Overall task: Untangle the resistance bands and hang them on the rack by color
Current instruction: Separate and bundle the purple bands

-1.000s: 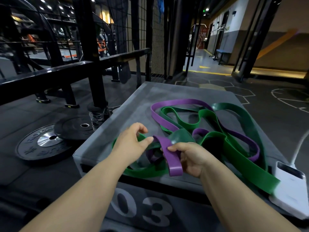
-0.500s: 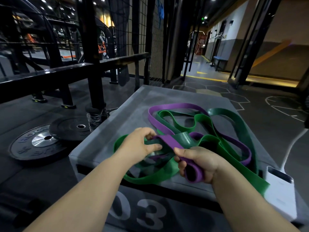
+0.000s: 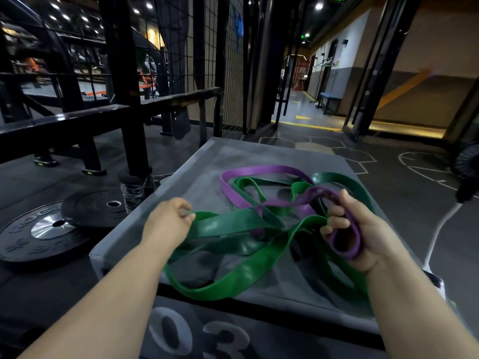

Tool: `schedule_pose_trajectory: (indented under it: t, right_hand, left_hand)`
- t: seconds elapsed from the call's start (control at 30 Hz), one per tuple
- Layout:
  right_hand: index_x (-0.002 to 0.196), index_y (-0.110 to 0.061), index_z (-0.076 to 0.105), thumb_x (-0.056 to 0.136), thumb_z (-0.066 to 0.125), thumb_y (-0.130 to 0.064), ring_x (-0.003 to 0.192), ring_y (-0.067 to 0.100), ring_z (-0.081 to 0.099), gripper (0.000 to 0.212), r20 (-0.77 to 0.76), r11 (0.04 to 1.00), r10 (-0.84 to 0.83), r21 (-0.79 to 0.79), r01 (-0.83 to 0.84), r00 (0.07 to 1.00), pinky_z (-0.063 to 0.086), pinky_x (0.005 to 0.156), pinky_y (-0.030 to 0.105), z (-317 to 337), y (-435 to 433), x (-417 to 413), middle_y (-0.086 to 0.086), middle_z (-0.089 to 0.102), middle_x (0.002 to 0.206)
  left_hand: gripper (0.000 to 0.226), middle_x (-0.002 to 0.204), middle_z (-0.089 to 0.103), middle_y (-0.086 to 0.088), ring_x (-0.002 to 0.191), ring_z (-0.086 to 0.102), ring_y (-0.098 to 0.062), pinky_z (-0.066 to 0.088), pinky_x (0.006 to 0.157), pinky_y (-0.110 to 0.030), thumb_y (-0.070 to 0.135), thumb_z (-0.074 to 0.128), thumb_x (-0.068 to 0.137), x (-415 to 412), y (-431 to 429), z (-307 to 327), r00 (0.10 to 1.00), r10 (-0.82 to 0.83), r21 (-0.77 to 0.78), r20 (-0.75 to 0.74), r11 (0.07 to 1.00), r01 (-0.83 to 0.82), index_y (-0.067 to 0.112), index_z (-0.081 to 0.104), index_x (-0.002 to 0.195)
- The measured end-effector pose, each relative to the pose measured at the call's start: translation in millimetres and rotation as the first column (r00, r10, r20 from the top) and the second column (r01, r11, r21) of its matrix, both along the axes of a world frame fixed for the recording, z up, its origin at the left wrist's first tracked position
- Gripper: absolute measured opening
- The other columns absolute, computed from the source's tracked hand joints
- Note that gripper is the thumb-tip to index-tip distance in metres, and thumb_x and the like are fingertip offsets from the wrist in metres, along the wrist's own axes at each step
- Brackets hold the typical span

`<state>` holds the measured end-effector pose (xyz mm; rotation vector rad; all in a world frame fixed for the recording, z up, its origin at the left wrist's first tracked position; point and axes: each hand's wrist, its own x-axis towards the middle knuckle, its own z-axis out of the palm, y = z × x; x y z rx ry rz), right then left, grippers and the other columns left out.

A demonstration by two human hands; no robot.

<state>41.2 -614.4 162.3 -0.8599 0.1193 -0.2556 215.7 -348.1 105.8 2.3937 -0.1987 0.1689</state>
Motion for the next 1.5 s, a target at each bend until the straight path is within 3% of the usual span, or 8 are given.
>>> schedule_pose_trajectory:
  t: [0.17,0.53,0.87,1.0,1.07,1.17,1.3,1.5]
  right_hand:
    - [0.075,-0.012,0.054,0.032,0.099,-0.032,0.046,0.011,0.048,0.067,0.026,0.996,0.043,-0.076,-0.041,0.999,0.049,0.051,0.026,-11,29,9,-0.001,0.049,0.058]
    - [0.094,0.002,0.065,0.064,0.076,-0.010,0.058,0.020,0.066,0.034,-0.092,0.945,0.113,-0.299,-0.136,0.989,0.055,0.057,0.027,-26,61,-3,0.014,0.071,0.081]
    - [0.096,-0.008,0.064,0.063,0.081,-0.020,0.053,0.015,0.059,0.039,0.076,0.982,-0.102,-0.152,0.112,0.992,0.052,0.053,0.024,-14,35,-2,0.008,0.067,0.074]
    - [0.088,-0.007,0.069,0.035,0.097,-0.035,0.056,0.017,0.062,0.066,0.061,0.964,0.010,-0.267,0.007,0.998,0.053,0.054,0.025,-23,48,1,0.012,0.070,0.080]
    - [0.078,-0.008,0.073,0.039,0.097,-0.031,0.056,0.019,0.062,0.052,0.042,0.929,0.126,-0.355,-0.103,0.991,0.053,0.056,0.025,-27,55,0,0.014,0.069,0.075]
    - [0.081,-0.006,0.071,0.066,0.080,-0.011,0.058,0.019,0.064,0.019,-0.081,0.831,0.329,-0.447,-0.330,0.941,0.055,0.060,0.026,-30,66,-7,0.014,0.068,0.073]
    - [0.089,-0.006,0.064,0.078,0.067,-0.005,0.067,0.020,0.067,0.011,-0.336,0.643,0.447,-0.523,-0.559,0.829,0.057,0.069,0.029,-43,71,-11,0.010,0.070,0.079]
    - [0.102,-0.011,0.070,0.064,0.080,-0.039,0.097,0.021,0.070,0.048,-0.548,0.353,0.287,-0.702,-0.619,0.786,0.051,0.097,0.033,-61,64,-3,0.007,0.074,0.101]
  left_hand:
    - [0.006,0.094,0.063,0.004,0.095,0.055,-0.023,0.044,0.078,-0.033,0.023,0.061,0.089,-35,-33,7,0.939,-0.149,0.066,0.309,0.989,0.135,0.025,0.065,0.094]
    - [0.024,0.078,0.058,0.008,0.077,0.053,-0.010,0.036,0.064,-0.024,0.039,0.051,0.095,-66,-57,22,0.887,-0.401,-0.202,0.230,0.872,0.446,0.019,0.059,0.085]
    - [0.034,0.092,0.067,0.003,0.096,0.057,-0.024,0.041,0.075,-0.032,0.052,0.042,0.096,-50,-47,10,0.955,-0.263,0.262,0.138,0.939,0.221,0.028,0.064,0.091]
    - [0.048,0.083,0.066,-0.005,0.088,0.057,-0.029,0.042,0.075,-0.035,0.054,0.040,0.095,-73,-67,13,0.904,-0.361,0.111,0.228,0.932,0.344,0.016,0.063,0.078]
    - [0.071,0.081,0.067,-0.012,0.082,0.062,-0.030,0.048,0.075,-0.033,0.075,0.032,0.087,-82,-77,16,0.908,-0.390,-0.246,-0.152,0.905,0.347,0.013,0.063,0.072]
    - [0.086,0.059,0.058,-0.012,0.049,0.056,-0.024,0.046,0.049,-0.024,0.085,0.024,0.077,-87,-81,18,0.559,-0.639,-0.734,-0.528,0.674,0.078,0.008,0.062,0.066]
    - [0.062,0.077,0.070,-0.015,0.063,0.066,-0.024,0.055,0.060,-0.029,0.061,0.047,0.089,-84,-77,21,0.403,-0.726,-0.813,-0.557,0.575,-0.089,0.002,0.065,0.087]
    - [0.017,0.068,0.067,-0.011,0.057,0.061,-0.018,0.051,0.056,-0.026,0.019,0.057,0.094,-90,-82,16,0.492,-0.731,-0.843,-0.472,0.538,-0.010,0.003,0.061,0.090]
